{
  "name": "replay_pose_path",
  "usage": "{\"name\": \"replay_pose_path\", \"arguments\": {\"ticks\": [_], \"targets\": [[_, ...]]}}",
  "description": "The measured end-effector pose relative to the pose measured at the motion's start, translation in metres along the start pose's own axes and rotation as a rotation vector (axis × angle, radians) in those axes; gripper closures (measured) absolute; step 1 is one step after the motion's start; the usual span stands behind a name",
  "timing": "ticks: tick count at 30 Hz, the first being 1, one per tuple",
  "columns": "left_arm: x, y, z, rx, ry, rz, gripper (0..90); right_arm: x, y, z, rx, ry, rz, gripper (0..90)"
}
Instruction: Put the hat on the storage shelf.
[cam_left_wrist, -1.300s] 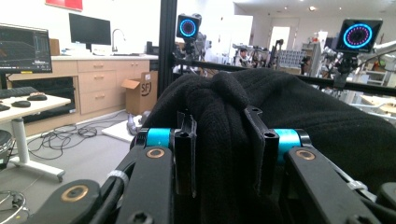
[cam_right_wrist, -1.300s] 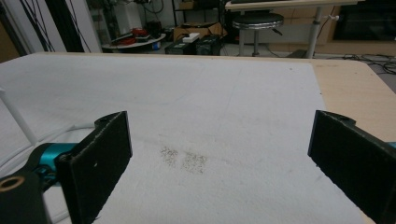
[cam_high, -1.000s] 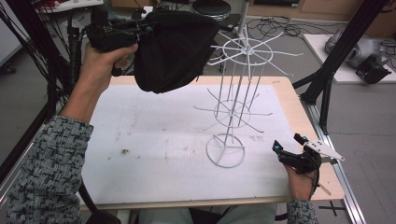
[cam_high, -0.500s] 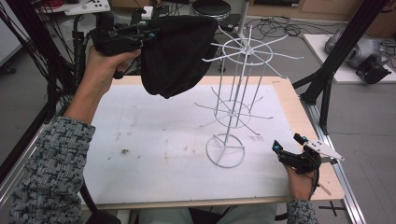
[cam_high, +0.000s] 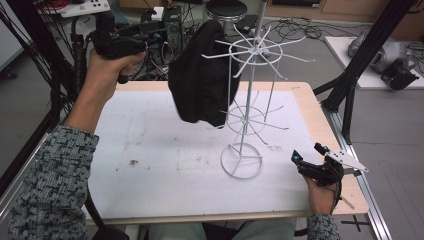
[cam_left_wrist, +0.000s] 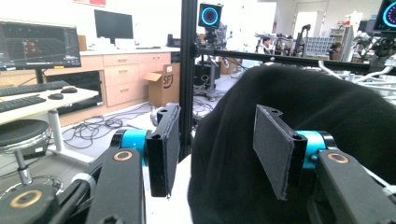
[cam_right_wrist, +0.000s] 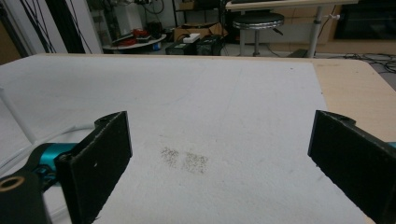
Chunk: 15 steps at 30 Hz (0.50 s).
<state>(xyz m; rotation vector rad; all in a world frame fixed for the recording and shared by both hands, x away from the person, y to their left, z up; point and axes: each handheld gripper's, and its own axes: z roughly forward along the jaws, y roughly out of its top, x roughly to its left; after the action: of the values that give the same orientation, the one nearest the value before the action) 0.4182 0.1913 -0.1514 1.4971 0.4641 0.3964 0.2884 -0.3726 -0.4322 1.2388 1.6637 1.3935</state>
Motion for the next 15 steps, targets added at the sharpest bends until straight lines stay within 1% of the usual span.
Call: {"name": "replay_pose_path", "arguments": {"ticks": [2, 3, 5, 8, 11, 12, 13, 15], "targets": [[0.001, 0.0, -0.003, 0.001, 0.006, 0.003, 50.8, 0.001, 0.0, 0.0, -0.003, 0.003, 0.008, 5.2], [0.001, 0.0, -0.004, -0.005, 0.008, 0.001, 50.5, 0.001, 0.0, 0.001, -0.002, 0.001, 0.006, 5.2], [0.002, -0.001, -0.007, 0.0, 0.018, 0.006, 50.4, 0.001, 0.0, 0.001, -0.002, 0.003, 0.005, 5.2], [0.002, -0.003, -0.01, 0.016, 0.041, 0.014, 49.3, 0.002, 0.001, 0.001, 0.003, 0.0, 0.01, 5.2], [0.002, -0.005, -0.014, 0.014, 0.061, 0.025, 48.4, 0.001, 0.001, 0.003, -0.007, 0.005, 0.0, 5.2], [0.002, -0.006, -0.016, 0.015, 0.067, 0.03, 48.1, 0.002, 0.001, 0.003, -0.001, 0.005, 0.005, 5.2], [0.002, -0.007, -0.017, 0.018, 0.075, 0.033, 47.5, 0.001, 0.001, 0.004, -0.008, 0.005, -0.005, 5.2], [0.002, -0.009, -0.02, 0.023, 0.096, 0.041, 47.1, 0.002, 0.001, 0.005, -0.005, 0.007, 0.003, 5.2]]}}
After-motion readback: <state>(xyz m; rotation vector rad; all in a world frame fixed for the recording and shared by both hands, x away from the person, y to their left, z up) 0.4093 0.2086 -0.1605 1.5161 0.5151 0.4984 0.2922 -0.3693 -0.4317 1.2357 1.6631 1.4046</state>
